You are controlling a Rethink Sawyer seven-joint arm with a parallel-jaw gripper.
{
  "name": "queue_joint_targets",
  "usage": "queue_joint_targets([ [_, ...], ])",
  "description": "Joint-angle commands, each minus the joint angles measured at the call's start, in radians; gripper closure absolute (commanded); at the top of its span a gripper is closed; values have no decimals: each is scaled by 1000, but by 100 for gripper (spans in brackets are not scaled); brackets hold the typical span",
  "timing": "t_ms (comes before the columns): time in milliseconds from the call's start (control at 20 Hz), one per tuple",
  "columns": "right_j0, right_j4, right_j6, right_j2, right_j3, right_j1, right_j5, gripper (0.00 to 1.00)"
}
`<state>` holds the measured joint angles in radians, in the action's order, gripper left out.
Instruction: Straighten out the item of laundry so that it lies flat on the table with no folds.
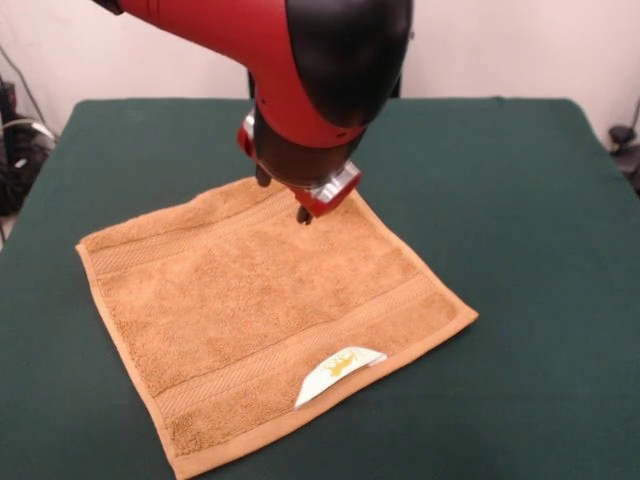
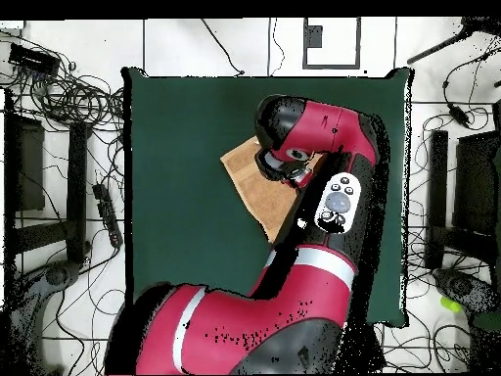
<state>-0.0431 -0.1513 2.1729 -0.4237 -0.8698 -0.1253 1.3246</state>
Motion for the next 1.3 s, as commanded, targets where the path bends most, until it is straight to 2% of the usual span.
queue_joint_targets([
  [50,33,-51,214,106,-93,39,63,0],
  [850,18,-17,161,95,-83,128,35,0],
  [1150,35,13,98,79,-109,96,150,0],
  [1300,46,25,96,69,-148,86,133,0],
])
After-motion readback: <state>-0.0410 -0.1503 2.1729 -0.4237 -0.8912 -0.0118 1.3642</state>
